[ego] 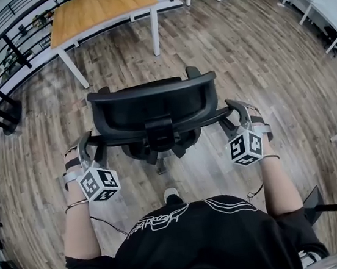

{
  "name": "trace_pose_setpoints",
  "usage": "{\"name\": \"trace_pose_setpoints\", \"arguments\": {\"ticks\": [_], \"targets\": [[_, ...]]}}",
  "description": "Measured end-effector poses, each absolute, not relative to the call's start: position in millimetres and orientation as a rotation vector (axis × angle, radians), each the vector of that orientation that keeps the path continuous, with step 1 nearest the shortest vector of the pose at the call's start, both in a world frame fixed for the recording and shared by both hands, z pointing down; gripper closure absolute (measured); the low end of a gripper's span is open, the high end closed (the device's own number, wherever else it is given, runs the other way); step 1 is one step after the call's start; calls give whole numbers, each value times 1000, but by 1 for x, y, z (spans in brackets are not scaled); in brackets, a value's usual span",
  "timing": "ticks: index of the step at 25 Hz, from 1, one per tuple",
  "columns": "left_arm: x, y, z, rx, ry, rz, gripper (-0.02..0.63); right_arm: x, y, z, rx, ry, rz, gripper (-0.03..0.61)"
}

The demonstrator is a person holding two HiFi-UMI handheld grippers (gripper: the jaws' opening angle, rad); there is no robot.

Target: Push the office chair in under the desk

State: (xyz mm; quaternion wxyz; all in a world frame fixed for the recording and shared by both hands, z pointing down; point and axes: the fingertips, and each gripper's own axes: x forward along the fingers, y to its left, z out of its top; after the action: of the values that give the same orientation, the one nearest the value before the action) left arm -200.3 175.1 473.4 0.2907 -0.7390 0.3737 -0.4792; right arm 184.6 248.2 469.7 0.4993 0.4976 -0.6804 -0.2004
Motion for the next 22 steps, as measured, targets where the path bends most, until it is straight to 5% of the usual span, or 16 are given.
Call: {"name": "trace_pose_setpoints", "arguments": {"ticks": [22], "targets": [[-186, 65, 469, -1989, 1003, -1283, 382, 205, 103, 474, 1198, -1601, -483, 328]]}}
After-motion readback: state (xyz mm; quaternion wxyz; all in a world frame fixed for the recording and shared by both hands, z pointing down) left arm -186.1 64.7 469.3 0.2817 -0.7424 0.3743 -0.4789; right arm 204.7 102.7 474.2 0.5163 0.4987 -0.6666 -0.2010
